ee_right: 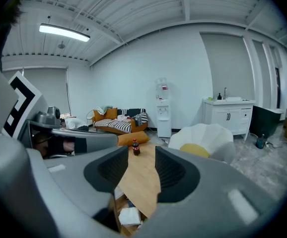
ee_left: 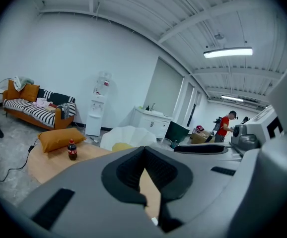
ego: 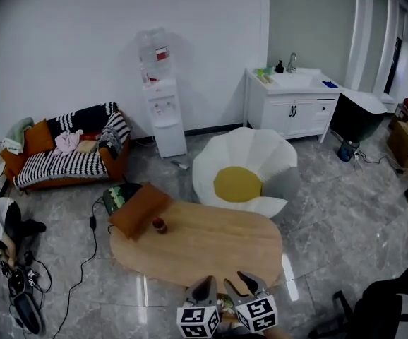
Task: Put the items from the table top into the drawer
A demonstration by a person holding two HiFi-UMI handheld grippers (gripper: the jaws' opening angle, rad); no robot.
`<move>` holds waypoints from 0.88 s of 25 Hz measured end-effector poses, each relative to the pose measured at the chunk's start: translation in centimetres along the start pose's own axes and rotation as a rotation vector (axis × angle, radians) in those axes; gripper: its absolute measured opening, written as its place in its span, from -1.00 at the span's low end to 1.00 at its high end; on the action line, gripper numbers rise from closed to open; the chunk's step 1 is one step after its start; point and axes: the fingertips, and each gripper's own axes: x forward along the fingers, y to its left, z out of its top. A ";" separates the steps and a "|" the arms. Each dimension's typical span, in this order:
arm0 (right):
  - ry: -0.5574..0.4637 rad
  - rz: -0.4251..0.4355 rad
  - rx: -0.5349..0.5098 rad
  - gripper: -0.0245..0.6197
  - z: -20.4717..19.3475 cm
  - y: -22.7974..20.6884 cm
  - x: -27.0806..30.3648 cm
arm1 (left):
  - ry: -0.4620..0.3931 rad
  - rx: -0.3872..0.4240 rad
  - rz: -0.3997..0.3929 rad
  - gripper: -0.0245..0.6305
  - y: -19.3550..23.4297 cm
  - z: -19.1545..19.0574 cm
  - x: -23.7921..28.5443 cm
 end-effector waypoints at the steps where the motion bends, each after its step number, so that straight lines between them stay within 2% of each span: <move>1: -0.004 -0.009 0.000 -0.43 0.0 0.0 -0.1 | 0.000 0.002 -0.004 -0.90 -0.2 0.0 0.0; 7: -0.012 -0.032 -0.012 -0.67 0.1 0.0 -0.9 | -0.019 0.001 -0.017 -0.90 -1.5 0.2 -0.1; 12: -0.026 -0.061 -0.012 -0.86 0.1 -0.4 -1.6 | -0.008 0.031 -0.032 -0.90 -2.6 -0.5 -0.1; 22: -0.039 -0.049 -0.020 -0.91 0.2 -0.7 -2.0 | -0.025 0.051 -0.042 -0.90 -3.6 -0.2 -0.1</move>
